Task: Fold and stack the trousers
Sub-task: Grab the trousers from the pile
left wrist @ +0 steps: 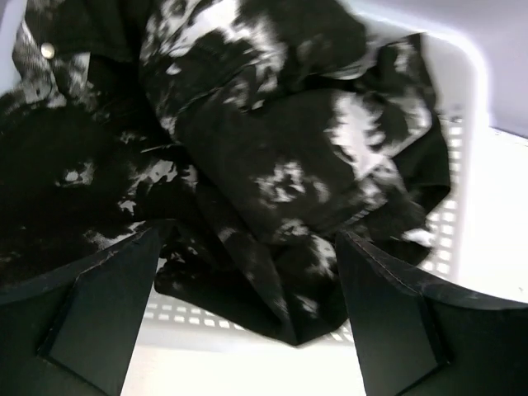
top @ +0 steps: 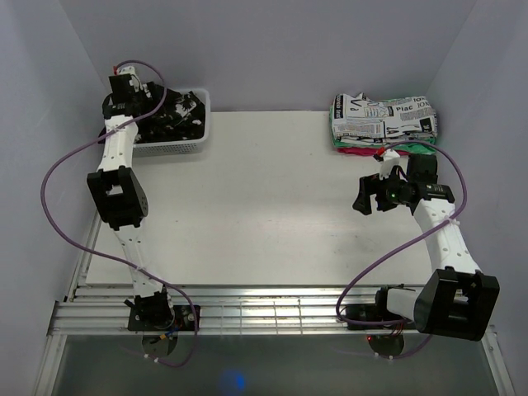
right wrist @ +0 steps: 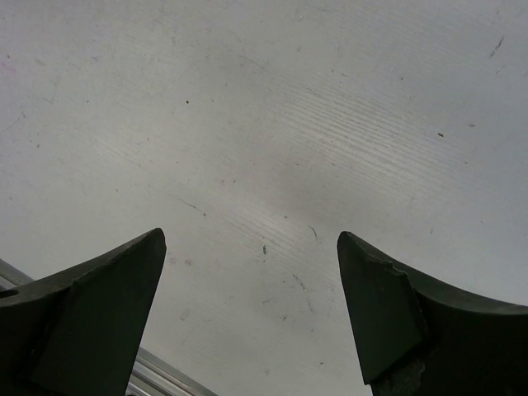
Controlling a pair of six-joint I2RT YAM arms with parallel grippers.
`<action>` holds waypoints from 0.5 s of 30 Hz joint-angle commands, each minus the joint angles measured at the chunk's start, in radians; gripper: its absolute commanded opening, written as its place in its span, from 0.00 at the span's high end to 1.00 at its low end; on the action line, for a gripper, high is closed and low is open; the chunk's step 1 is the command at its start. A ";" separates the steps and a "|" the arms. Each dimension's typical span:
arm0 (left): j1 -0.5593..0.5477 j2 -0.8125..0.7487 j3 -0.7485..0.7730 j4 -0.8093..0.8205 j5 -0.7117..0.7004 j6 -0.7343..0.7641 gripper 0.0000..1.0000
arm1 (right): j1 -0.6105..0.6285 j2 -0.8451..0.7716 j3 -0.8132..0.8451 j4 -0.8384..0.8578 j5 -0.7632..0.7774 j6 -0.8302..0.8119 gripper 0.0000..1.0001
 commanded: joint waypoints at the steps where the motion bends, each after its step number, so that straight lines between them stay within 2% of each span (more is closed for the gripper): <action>1: 0.011 0.048 0.015 0.053 -0.033 -0.062 0.02 | 0.003 -0.004 0.032 -0.004 0.000 0.010 0.10; 7: 0.013 0.182 0.055 0.074 -0.013 -0.086 0.02 | 0.003 0.015 0.026 -0.003 0.018 0.007 0.10; 15: 0.019 0.262 0.003 0.250 0.205 -0.135 0.02 | 0.003 0.068 0.037 -0.009 0.032 0.004 0.10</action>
